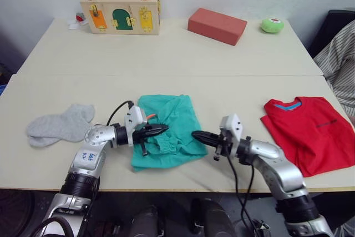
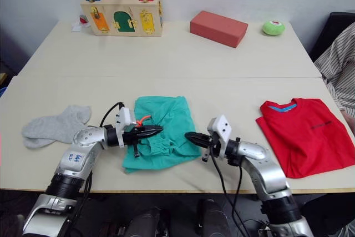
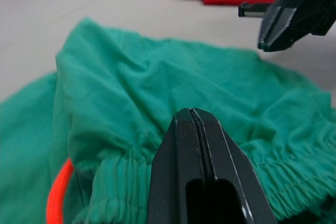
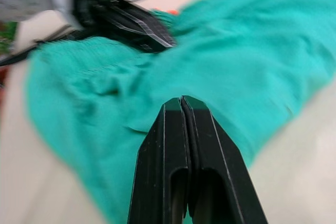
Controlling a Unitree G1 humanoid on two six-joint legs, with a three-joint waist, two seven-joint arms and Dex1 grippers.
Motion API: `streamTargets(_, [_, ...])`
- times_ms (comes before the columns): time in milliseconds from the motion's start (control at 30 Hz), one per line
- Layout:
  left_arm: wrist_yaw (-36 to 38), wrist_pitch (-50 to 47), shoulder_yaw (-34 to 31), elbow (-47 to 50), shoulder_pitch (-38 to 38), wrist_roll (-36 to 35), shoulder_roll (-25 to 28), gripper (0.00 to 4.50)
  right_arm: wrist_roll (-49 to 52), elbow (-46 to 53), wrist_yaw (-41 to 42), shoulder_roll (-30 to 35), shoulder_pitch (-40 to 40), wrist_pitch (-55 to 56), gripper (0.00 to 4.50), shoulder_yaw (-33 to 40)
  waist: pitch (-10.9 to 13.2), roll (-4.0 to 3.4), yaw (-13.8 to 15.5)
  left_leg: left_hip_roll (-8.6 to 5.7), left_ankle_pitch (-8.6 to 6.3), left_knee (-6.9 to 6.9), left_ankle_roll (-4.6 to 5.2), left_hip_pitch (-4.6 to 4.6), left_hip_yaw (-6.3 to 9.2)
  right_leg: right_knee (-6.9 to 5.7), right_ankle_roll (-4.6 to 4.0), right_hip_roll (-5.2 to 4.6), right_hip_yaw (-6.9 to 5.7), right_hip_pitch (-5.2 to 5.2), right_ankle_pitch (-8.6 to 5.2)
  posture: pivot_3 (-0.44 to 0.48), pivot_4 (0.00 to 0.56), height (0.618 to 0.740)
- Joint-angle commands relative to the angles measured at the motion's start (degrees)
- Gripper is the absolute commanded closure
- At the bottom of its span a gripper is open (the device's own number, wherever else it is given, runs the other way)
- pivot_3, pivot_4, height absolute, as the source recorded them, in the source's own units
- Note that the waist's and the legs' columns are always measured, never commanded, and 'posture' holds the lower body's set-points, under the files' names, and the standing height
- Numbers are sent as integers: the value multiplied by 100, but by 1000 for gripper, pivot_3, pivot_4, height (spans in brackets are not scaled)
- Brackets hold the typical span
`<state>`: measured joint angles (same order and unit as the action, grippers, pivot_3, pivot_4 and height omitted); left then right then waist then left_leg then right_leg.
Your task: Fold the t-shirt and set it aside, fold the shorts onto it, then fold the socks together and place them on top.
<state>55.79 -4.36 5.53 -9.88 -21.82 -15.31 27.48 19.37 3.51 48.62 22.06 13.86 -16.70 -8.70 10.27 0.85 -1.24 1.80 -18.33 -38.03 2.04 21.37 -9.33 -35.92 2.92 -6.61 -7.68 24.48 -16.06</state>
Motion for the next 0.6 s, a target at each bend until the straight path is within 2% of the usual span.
streamTargets(33, [-16, 308, 91, -166, 272, 283, 54, 4500, -68, -295, -8, 11, -30, 257, 4467, 146, 0, -1, -8, 0, 0, 0, 0, -1, -1, 0, 0, 0, 1, -1, 0, 0, 150, 740])
streamTargets(67, [13, 390, 106, -173, 316, 323, 84, 4500, 73, -269, 35, 28, -66, 141, 4467, 239, 0, -1, -17, 0, 0, 0, 1, -1, -2, 0, 0, 0, 2, -1, 0, 0, 150, 740])
streamTargets(167, [72, 372, 20, 237, 416, 247, 211, 4500, 1013, 485, 403, 397, -233, -768, 3939, 658, 3, -7, -19, 3, -1, 0, 1, -6, -1, -1, 0, 0, 3, -4, 0, 0, 150, 740])
streamTargets(300, [286, 370, -189, 552, 445, -182, 226, 4500, 2411, 983, 302, 979, -25, -2512, 2619, 1379, 6, -11, -37, 5, -4, 1, 7, -6, 3, -1, 0, -4, 5, -3, 0, 0, 150, 740])
streamTargets(400, [508, 468, -226, 484, 459, -246, 307, 4500, 2887, 596, 205, 1406, 492, -3846, 1550, 1431, 6, -12, -43, 8, -5, 1, 9, -7, 7, -2, -1, -4, 2, -2, 0, 0, 150, 740])
streamTargets(433, [574, 509, -230, 453, 461, -255, 328, 4500, 2932, 439, 219, 1523, 664, -4188, 1341, 1364, 6, -13, -42, 8, -5, 2, 8, -7, 9, -2, -2, -3, 0, -1, -1, 0, 150, 740])
streamTargets(500, [680, 611, -248, 388, 471, -279, 336, 4500, 2679, -136, 245, 1587, 1215, -4657, 586, 910, 6, -12, -33, 9, -5, 2, 8, -3, 15, 0, -7, -4, -7, -1, -4, 0, 150, 740])
streamTargets(533, [680, 619, -300, 360, 491, -324, 310, 4500, 2629, -478, 169, 1381, 1570, -4947, 359, 704, 6, -13, -37, 9, -6, 2, 8, -3, 14, 1, -8, -4, -8, -1, -4, 0, 150, 740])
streamTargets(600, [705, 663, -368, 323, 543, -364, 282, 4500, 2519, -1025, -8, 915, 2085, -5257, 359, 452, 6, -13, -74, 9, -5, 2, 8, 0, 10, -1, -8, -3, -6, 3, -4, 0, 150, 740])
